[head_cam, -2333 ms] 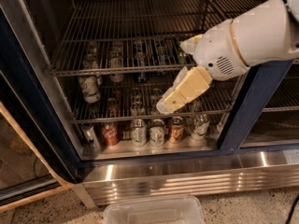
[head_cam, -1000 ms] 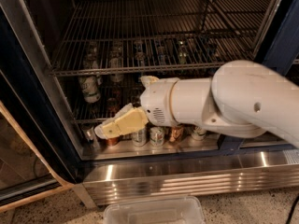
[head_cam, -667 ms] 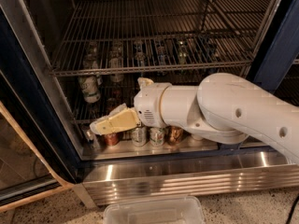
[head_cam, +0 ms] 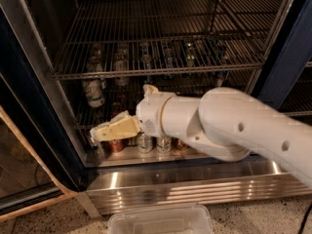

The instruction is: Pick pepsi can from middle shelf of fridge

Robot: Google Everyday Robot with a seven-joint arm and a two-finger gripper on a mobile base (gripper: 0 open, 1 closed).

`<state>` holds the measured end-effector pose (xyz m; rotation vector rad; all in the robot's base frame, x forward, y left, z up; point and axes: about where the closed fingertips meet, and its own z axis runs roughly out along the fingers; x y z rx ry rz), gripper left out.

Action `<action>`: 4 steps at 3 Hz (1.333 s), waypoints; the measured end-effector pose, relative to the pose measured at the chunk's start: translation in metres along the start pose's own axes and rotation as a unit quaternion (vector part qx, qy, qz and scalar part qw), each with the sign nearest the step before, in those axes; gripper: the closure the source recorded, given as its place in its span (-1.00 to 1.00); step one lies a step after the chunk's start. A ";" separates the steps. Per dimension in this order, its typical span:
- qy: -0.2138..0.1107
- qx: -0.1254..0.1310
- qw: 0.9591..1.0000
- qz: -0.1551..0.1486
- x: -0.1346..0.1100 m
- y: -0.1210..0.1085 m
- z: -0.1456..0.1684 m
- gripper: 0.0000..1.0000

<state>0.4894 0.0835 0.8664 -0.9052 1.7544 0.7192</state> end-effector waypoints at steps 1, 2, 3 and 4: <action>-0.026 0.033 0.998 0.050 0.043 -0.010 0.014 -1.00; -0.052 0.050 0.994 0.077 0.068 -0.007 0.034 -1.00; -0.074 0.045 0.992 0.090 0.072 0.019 0.066 -1.00; -0.075 0.076 0.989 0.100 0.075 0.003 0.066 -1.00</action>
Offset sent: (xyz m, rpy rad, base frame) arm 0.0447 0.0366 -0.0908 0.2034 -0.0343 -0.4078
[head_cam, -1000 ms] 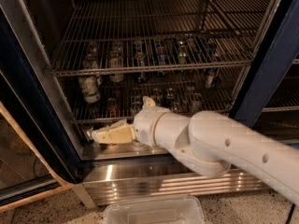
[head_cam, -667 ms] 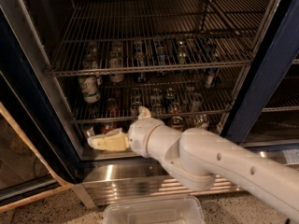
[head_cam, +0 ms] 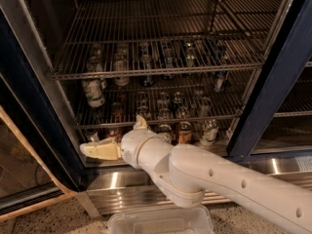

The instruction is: Pick pepsi can from middle shelf of fridge

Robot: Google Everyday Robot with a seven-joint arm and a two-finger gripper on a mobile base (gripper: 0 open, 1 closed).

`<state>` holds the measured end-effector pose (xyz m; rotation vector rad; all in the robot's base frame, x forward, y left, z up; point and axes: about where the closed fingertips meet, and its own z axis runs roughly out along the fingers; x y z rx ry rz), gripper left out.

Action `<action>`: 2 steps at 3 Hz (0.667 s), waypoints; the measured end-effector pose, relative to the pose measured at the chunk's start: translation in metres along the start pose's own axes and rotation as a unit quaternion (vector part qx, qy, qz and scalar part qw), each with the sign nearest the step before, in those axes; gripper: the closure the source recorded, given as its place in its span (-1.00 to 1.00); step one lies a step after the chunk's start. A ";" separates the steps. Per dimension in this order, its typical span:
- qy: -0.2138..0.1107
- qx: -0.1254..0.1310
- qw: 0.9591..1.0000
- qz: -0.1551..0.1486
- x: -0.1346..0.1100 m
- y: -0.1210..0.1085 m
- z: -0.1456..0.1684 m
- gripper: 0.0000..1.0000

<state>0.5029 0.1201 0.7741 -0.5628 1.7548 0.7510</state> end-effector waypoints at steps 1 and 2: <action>0.000 0.000 1.000 0.000 0.000 0.000 0.000 -1.00; -0.007 0.027 1.000 0.000 0.001 -0.008 0.003 -1.00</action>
Offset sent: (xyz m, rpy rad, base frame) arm 0.0333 -0.0178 -0.0139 -0.0286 -0.0530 -0.2705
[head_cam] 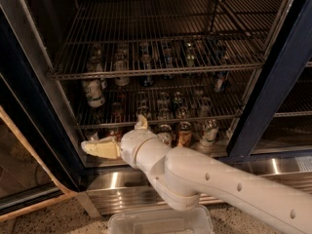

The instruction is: Pick pepsi can from middle shelf of fridge

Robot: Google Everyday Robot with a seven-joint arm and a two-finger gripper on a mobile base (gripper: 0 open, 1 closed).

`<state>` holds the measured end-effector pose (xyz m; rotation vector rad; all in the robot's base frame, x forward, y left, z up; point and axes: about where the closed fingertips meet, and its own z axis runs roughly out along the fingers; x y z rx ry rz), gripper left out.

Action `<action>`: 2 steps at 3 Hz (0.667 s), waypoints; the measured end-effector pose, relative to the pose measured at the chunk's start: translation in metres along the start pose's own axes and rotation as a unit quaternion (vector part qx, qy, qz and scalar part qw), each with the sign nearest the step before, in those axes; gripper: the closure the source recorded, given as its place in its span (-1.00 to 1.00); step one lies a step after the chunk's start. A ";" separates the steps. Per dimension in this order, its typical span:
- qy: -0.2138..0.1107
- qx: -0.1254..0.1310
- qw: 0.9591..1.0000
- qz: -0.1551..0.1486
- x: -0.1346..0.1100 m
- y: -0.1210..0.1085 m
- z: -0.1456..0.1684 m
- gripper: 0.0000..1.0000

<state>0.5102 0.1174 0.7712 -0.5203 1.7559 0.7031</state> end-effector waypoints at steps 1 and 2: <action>-0.038 0.022 0.999 0.001 0.000 0.009 0.008 -1.00; -0.082 0.068 0.994 -0.018 -0.004 -0.004 0.019 -1.00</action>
Offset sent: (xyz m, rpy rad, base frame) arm 0.0677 -0.0530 -0.0061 -0.0167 -0.2677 -0.5278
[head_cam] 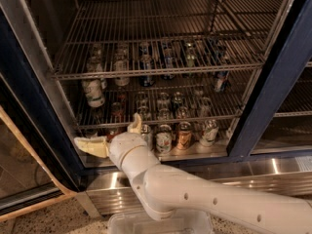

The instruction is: Pick pepsi can from middle shelf of fridge

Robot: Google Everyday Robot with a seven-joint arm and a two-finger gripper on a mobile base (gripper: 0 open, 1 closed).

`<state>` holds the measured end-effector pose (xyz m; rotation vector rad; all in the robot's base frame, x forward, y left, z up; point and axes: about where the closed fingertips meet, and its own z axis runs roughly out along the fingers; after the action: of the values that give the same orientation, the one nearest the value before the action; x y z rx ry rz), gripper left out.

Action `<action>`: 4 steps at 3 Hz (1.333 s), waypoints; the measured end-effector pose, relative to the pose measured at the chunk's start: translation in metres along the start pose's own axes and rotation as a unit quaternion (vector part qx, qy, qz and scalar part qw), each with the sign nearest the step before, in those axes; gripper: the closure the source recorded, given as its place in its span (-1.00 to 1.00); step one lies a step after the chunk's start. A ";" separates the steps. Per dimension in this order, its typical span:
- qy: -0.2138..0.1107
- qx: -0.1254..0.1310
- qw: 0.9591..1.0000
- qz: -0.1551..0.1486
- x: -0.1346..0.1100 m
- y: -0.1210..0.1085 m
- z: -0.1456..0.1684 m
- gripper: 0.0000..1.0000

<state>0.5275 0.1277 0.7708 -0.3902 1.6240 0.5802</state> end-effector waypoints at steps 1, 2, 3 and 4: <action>-0.015 0.066 0.997 -0.034 0.000 -0.025 0.009 -1.00; -0.016 0.107 0.994 -0.032 -0.001 -0.045 0.005 -1.00; -0.016 0.107 0.994 -0.032 -0.001 -0.045 0.006 -1.00; -0.030 0.139 0.989 -0.033 -0.004 -0.061 0.013 -1.00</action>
Offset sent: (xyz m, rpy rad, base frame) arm 0.0171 -0.0113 -0.0037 -0.0438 -0.0460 -0.1023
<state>0.5731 0.0858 0.7651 -0.2168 1.6015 0.3075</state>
